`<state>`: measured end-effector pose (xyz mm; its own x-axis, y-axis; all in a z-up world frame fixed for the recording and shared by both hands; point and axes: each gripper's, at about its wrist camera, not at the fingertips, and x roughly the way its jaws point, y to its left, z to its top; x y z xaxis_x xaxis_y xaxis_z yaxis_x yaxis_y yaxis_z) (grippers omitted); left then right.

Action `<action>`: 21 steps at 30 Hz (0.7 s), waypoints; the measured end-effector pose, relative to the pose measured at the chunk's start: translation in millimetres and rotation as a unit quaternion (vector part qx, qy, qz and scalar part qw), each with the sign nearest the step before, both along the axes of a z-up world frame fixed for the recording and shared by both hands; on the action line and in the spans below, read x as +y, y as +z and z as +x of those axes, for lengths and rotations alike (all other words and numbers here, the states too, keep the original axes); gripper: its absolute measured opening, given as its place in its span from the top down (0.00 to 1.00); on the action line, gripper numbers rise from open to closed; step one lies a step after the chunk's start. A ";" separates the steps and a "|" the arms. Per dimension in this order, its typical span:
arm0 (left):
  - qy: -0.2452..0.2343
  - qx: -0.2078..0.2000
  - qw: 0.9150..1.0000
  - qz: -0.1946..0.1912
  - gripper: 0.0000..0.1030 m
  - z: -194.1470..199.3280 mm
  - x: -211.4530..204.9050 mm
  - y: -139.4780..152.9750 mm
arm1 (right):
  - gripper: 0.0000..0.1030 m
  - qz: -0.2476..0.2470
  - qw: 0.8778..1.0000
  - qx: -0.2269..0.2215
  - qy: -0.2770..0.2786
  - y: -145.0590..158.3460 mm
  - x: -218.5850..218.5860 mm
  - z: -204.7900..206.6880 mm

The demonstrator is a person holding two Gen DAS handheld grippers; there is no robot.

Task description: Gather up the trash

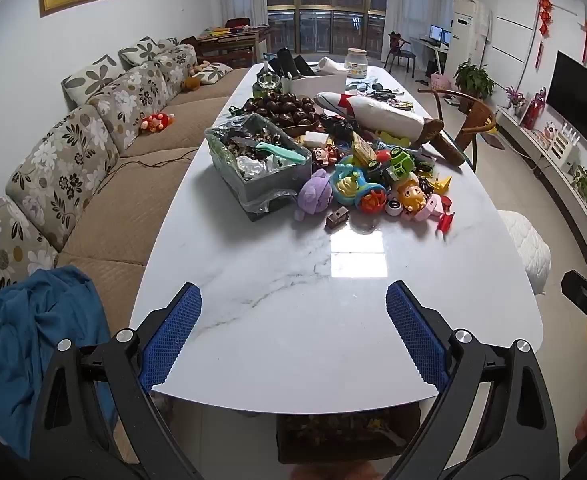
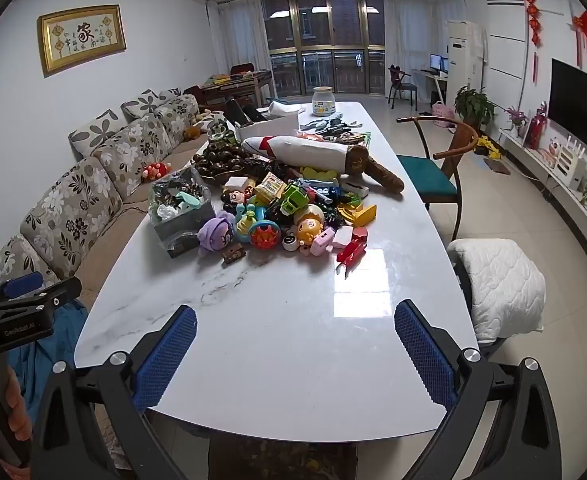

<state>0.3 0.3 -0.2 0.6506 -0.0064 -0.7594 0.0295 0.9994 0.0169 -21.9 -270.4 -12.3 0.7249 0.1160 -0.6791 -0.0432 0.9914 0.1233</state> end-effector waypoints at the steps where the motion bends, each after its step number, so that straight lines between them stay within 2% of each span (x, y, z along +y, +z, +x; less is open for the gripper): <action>1: 0.000 0.000 1.000 0.000 0.11 0.0 0.0 0.0 | 0.05 0.000 1.000 0.001 -0.001 -0.1 -0.2 0.1; 21: -0.001 0.002 1.000 0.001 0.11 0.5 1.0 -0.5 | 0.05 0.003 1.000 0.000 -0.001 -1.1 -3.0 -0.7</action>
